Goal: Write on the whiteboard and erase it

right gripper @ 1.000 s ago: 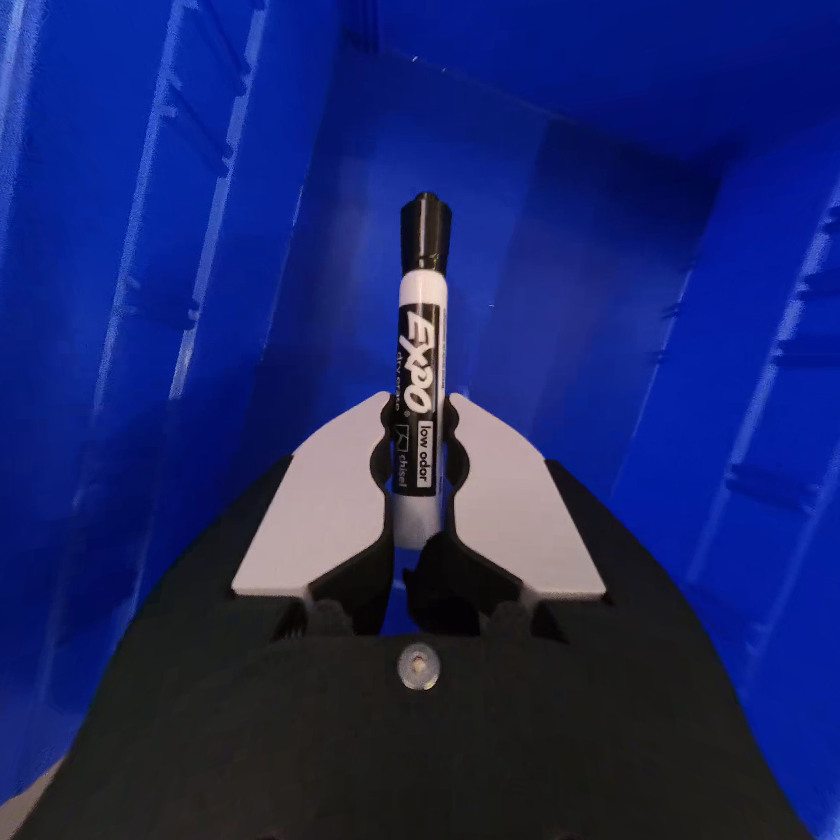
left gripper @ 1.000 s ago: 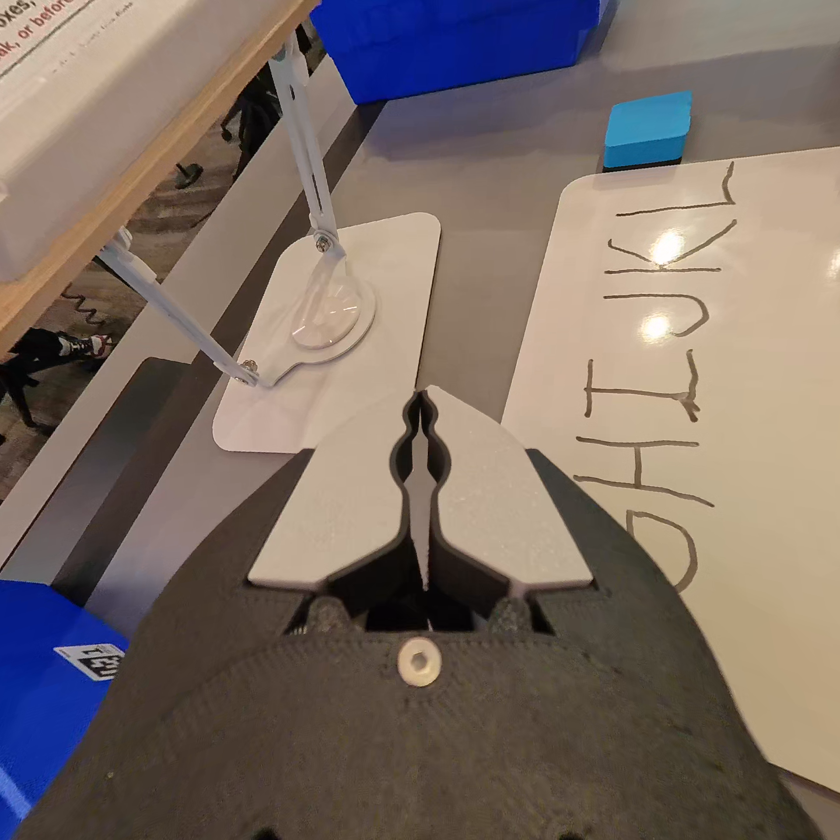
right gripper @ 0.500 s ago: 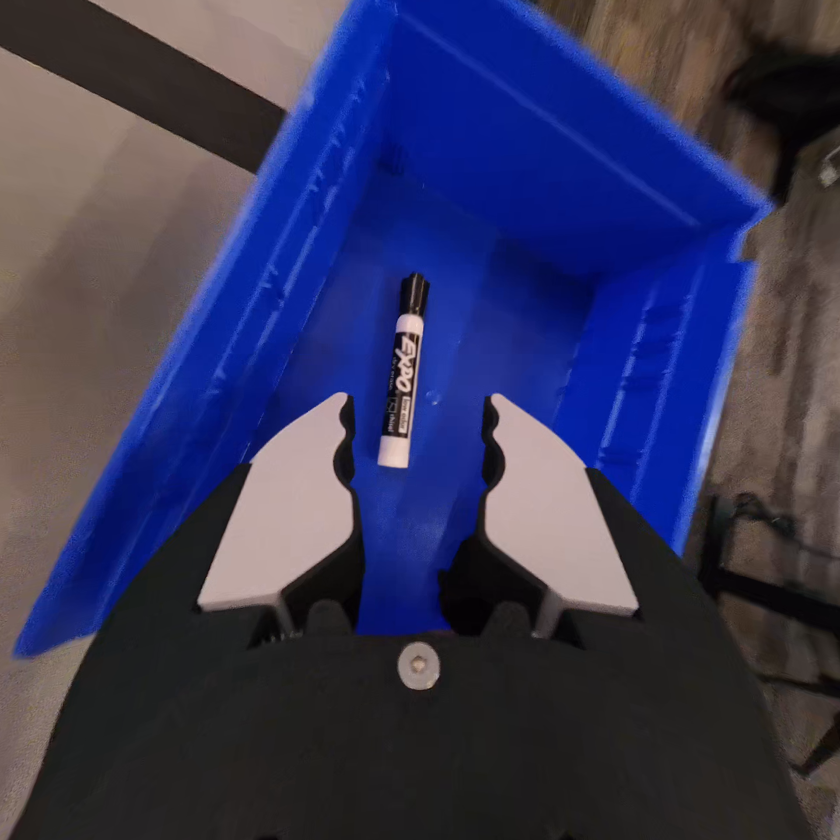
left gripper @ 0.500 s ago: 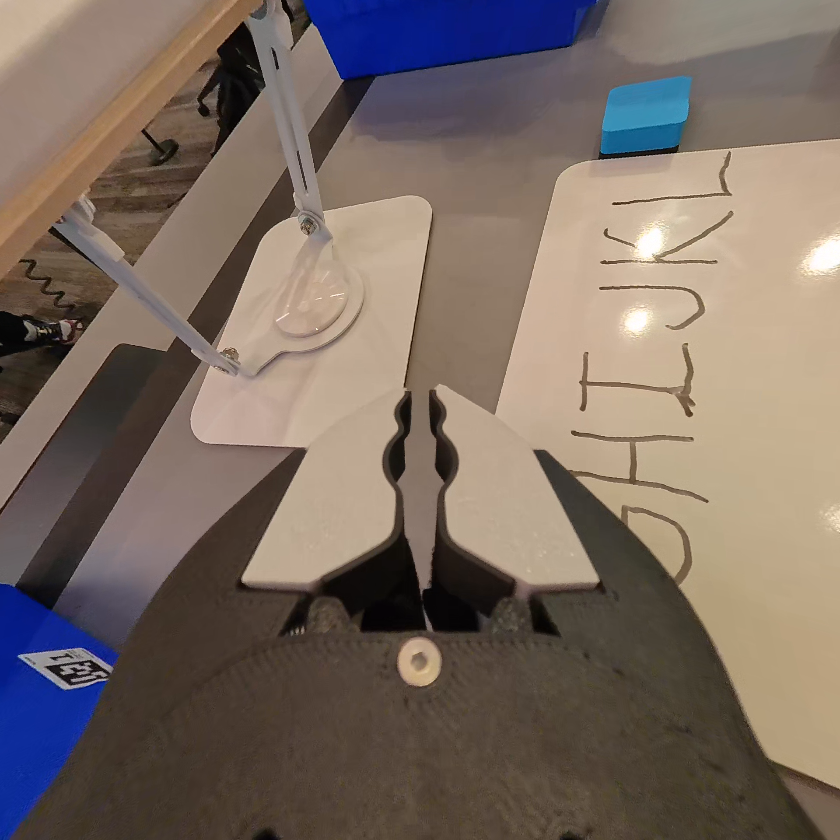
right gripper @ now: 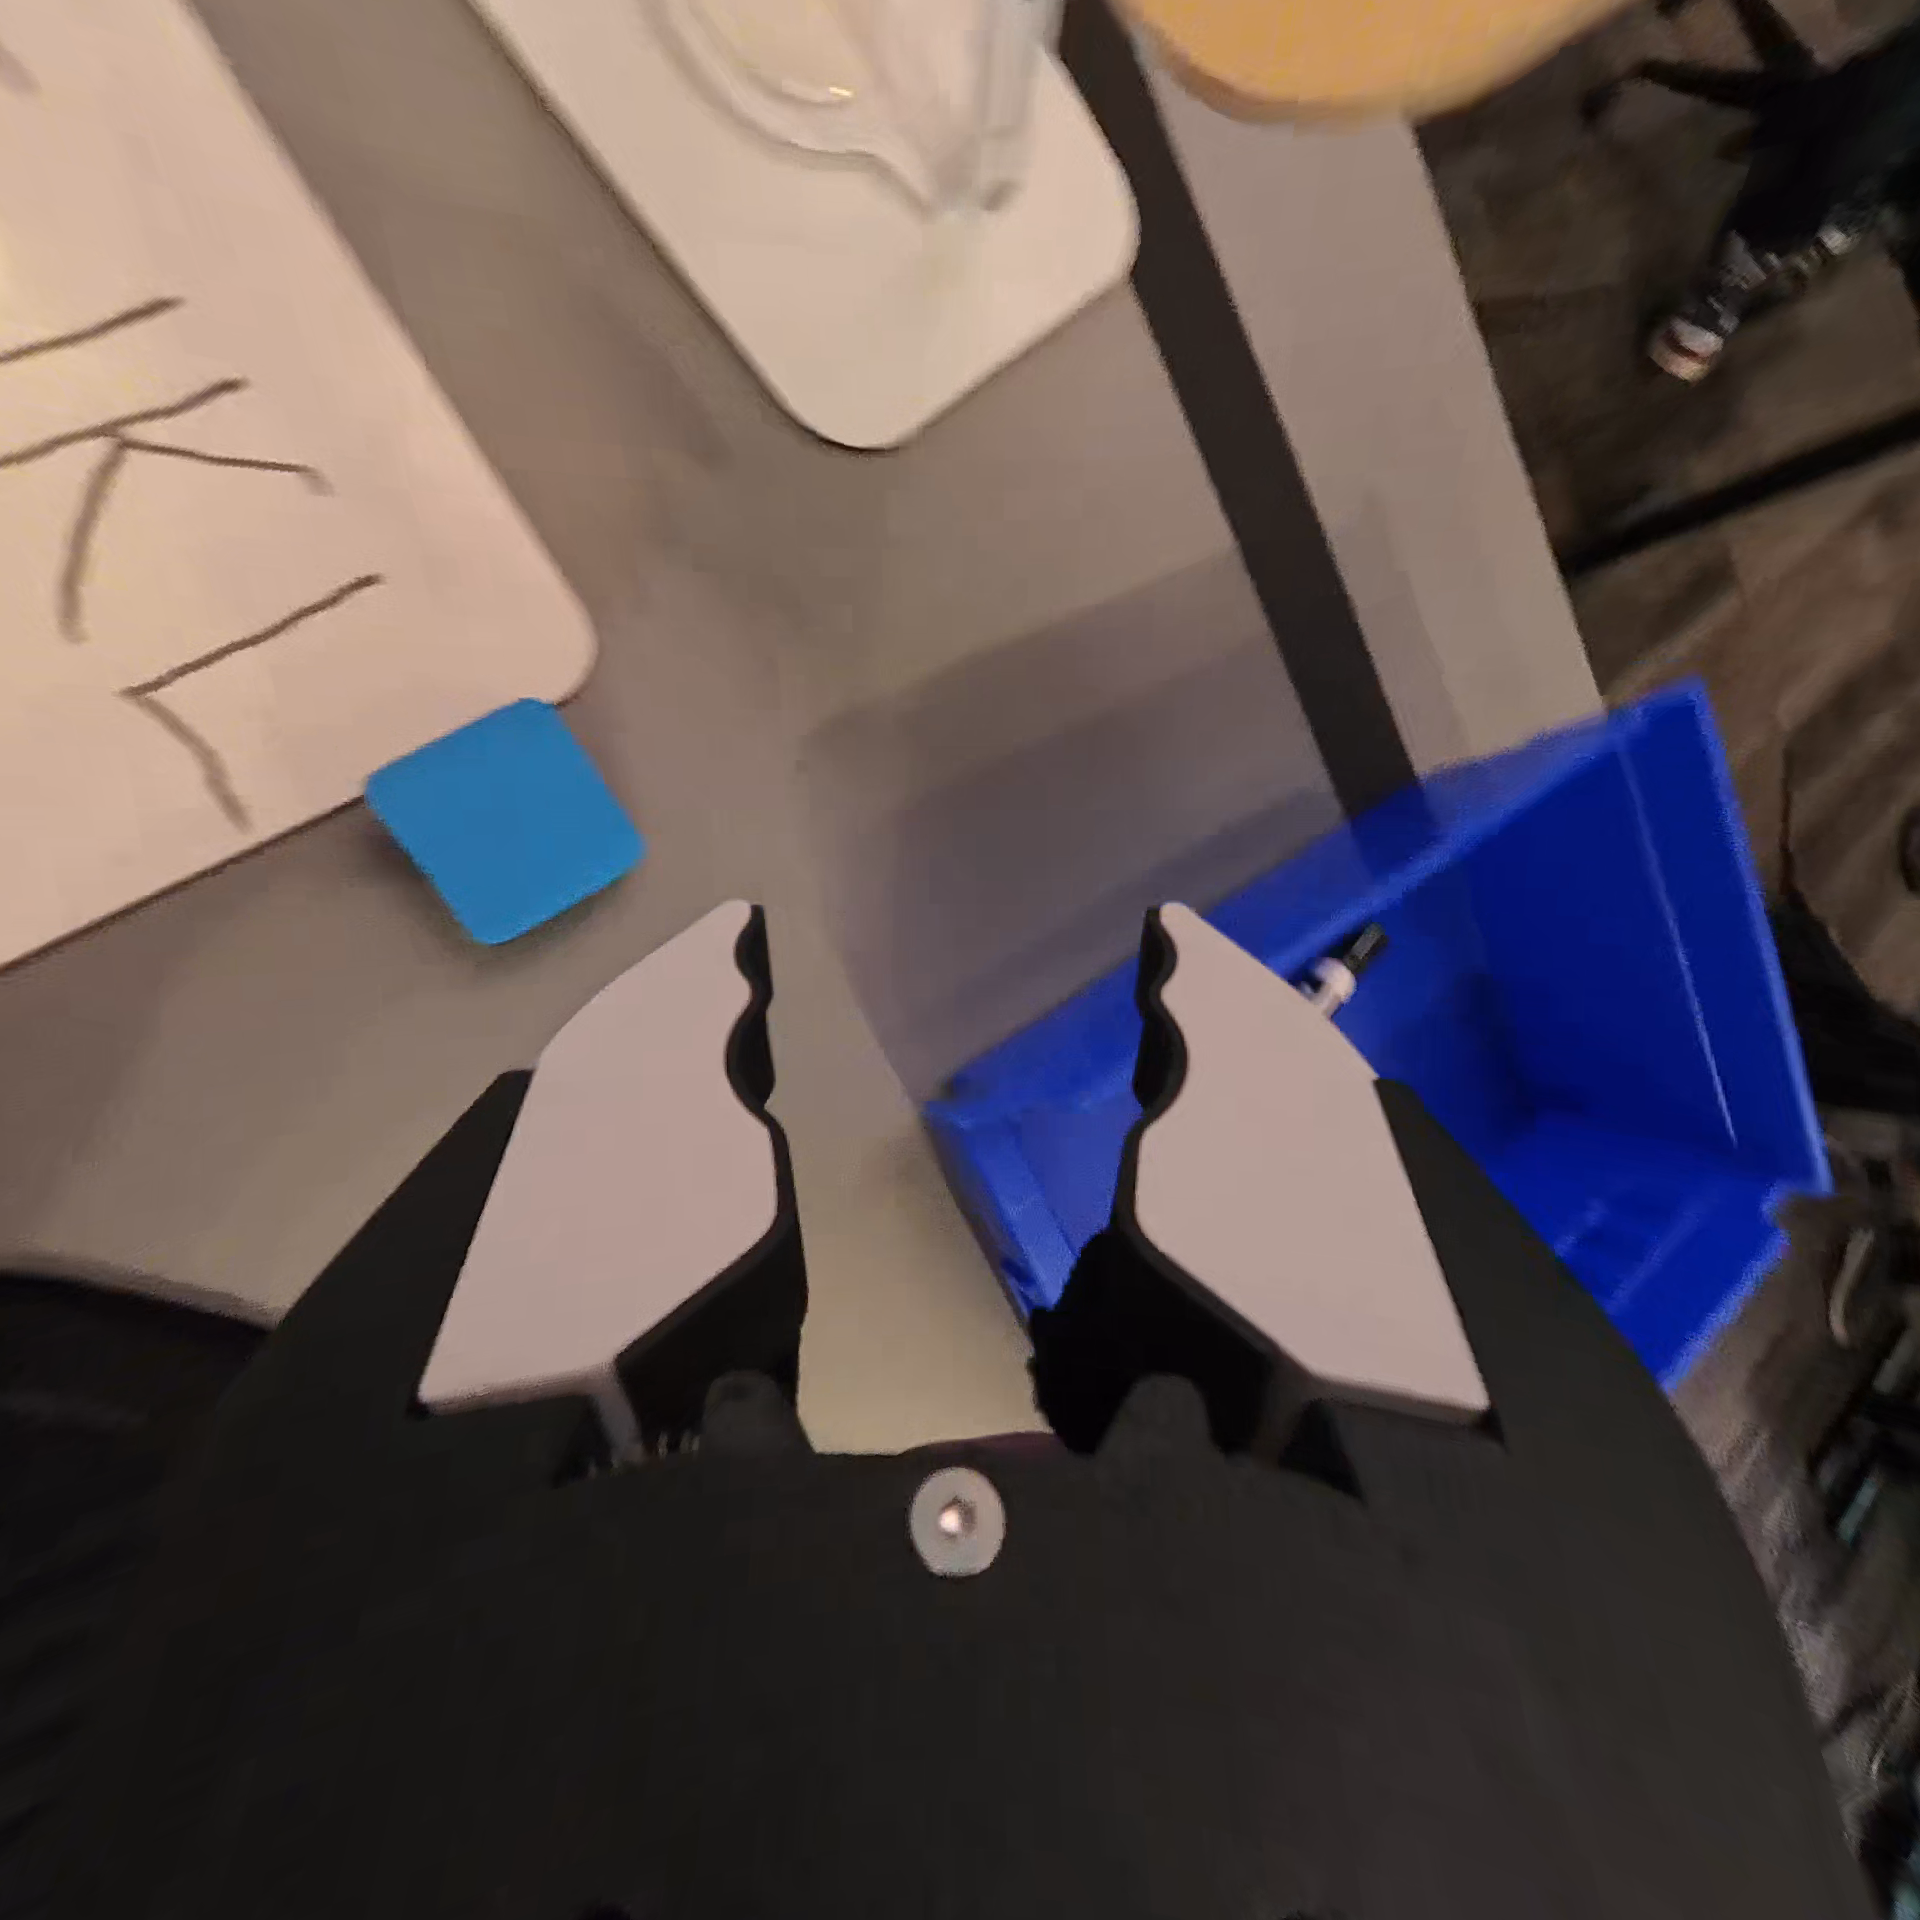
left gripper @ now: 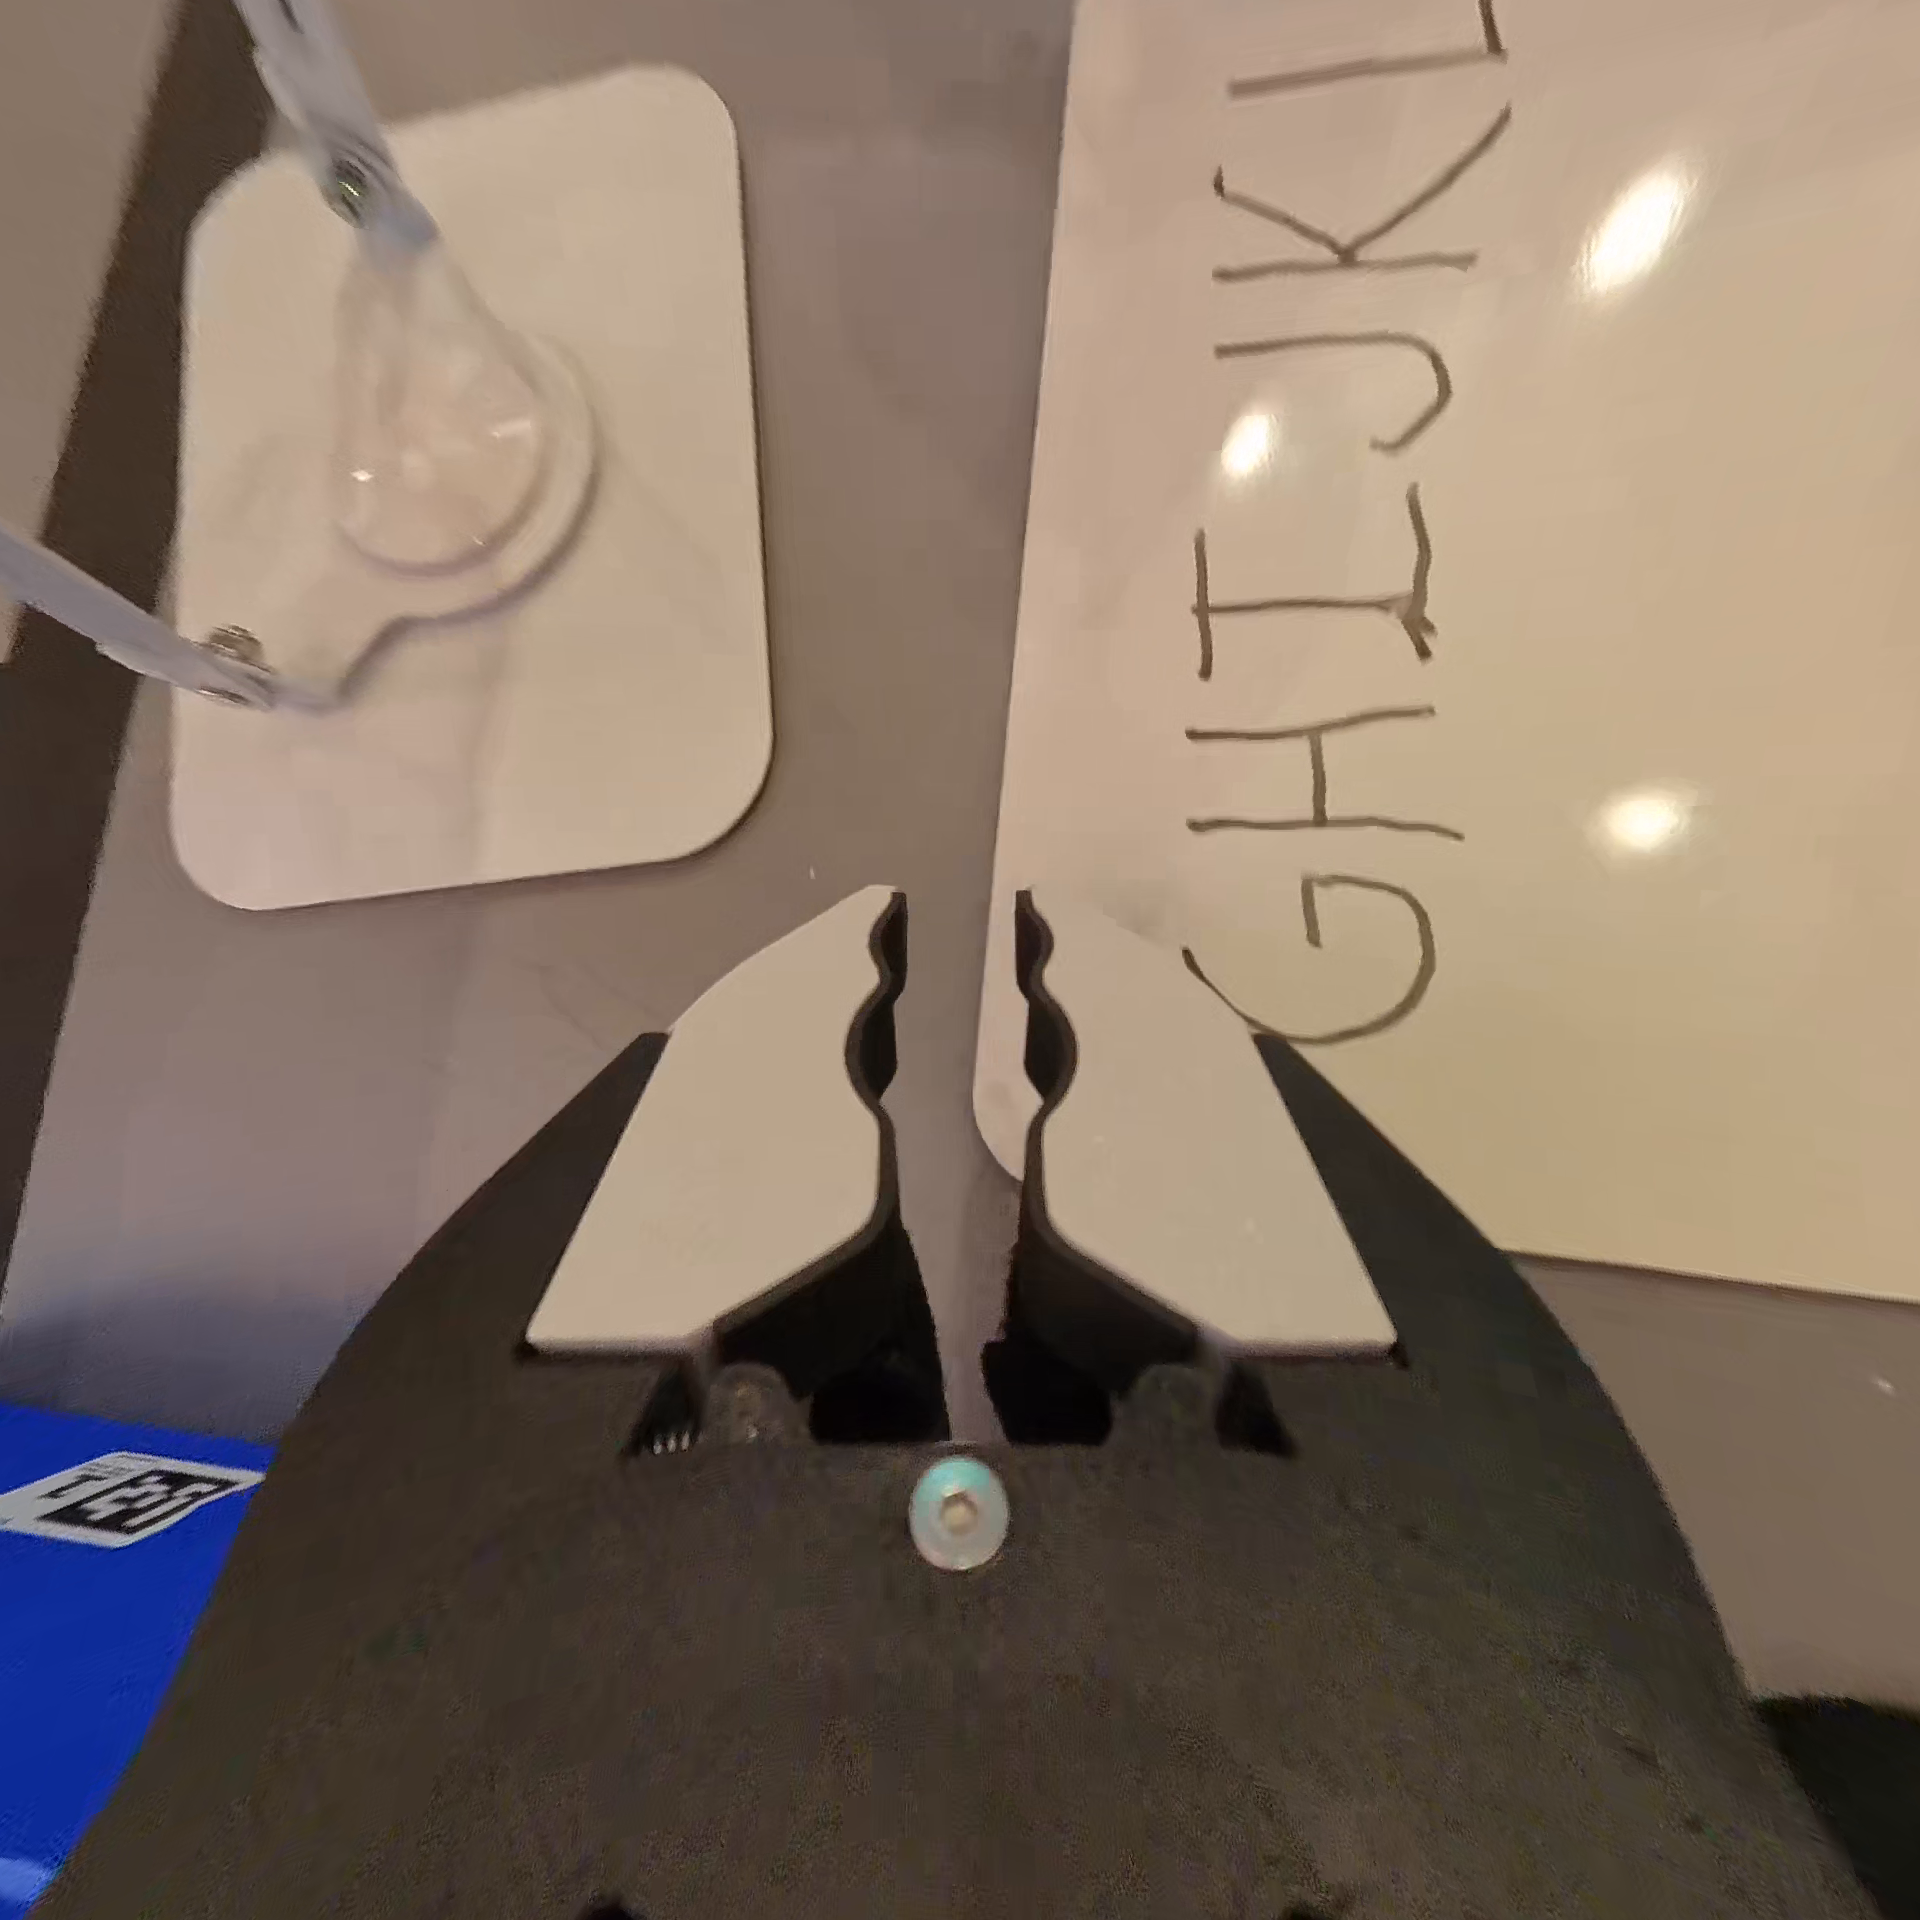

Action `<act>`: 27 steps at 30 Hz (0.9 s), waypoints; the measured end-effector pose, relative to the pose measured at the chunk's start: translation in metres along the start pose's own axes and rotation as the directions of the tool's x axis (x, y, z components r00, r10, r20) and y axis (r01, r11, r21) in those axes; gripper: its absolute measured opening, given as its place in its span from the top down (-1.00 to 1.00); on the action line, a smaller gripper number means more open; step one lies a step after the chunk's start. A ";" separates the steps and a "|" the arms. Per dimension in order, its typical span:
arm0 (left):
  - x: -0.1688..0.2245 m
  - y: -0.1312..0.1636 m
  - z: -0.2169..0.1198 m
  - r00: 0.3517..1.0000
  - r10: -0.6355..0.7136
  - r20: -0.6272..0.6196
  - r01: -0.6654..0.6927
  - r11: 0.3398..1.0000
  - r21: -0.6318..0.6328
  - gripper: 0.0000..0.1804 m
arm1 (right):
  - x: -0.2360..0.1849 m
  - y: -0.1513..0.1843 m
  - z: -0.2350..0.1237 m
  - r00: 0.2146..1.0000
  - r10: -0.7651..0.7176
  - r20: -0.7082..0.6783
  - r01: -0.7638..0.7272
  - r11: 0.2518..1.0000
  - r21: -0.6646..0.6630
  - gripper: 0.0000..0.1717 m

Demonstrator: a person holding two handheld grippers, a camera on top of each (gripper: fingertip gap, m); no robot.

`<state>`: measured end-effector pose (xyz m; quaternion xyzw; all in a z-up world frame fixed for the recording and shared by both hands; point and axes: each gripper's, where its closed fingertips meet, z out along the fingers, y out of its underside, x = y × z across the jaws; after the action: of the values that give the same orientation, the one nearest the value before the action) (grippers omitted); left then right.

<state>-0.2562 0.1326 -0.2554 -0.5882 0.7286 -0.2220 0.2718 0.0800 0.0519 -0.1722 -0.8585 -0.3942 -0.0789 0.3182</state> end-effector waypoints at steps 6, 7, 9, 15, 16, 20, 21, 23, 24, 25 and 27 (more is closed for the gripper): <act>0.012 0.017 0.009 0.997 0.003 -0.079 -0.010 0.996 -0.091 0.76 | -0.078 -0.011 0.038 0.955 -0.190 0.226 0.200 0.980 -0.020 -0.05; 0.012 0.021 0.011 0.997 0.002 -0.081 -0.010 0.994 -0.106 0.76 | -0.087 -0.006 0.046 0.945 -0.208 0.254 0.227 0.973 -0.046 -0.08; 0.010 0.024 0.012 0.997 0.007 -0.072 -0.016 0.993 -0.118 0.77 | -0.103 0.000 0.060 0.921 -0.245 0.304 0.275 0.960 -0.058 -0.11; 0.012 0.031 0.015 0.996 -0.011 -0.093 -0.003 0.989 -0.145 0.78 | -0.116 0.016 0.086 0.886 -0.261 0.384 0.325 0.939 -0.111 0.02; 0.012 0.032 0.015 0.995 -0.013 -0.096 -0.002 0.989 -0.147 0.79 | -0.117 0.017 0.087 0.883 -0.257 0.394 0.322 0.941 -0.107 0.07; 0.013 0.037 0.019 0.994 -0.017 -0.107 -0.001 0.986 -0.167 0.83 | -0.120 0.018 0.088 0.869 -0.252 0.426 0.318 0.944 -0.091 0.34; 0.012 0.037 0.019 0.995 -0.018 -0.100 0.001 0.987 -0.163 0.87 | -0.121 0.018 0.088 0.867 -0.255 0.428 0.318 0.944 -0.083 0.35; 0.013 0.037 0.020 0.994 -0.029 -0.109 0.011 0.987 -0.158 0.93 | -0.119 0.019 0.088 0.873 -0.248 0.420 0.311 0.946 -0.089 0.35; 0.013 0.038 0.020 0.994 -0.029 -0.110 0.011 0.987 -0.162 0.95 | -0.118 0.018 0.087 0.876 -0.238 0.420 0.299 0.950 -0.086 0.35; 0.013 0.039 0.021 0.994 -0.028 -0.109 0.010 0.986 -0.167 0.97 | -0.118 0.016 0.085 0.880 -0.230 0.416 0.284 0.956 -0.074 0.36; 0.014 0.039 0.022 0.993 -0.034 -0.111 0.015 0.986 -0.165 0.99 | -0.114 0.008 0.081 0.897 -0.215 0.386 0.253 0.966 -0.050 0.36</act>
<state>-0.2727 0.1272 -0.2984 -0.6039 0.7514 -0.1976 0.1778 -0.0008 0.0256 -0.2843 -0.8186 -0.5440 0.0308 0.1817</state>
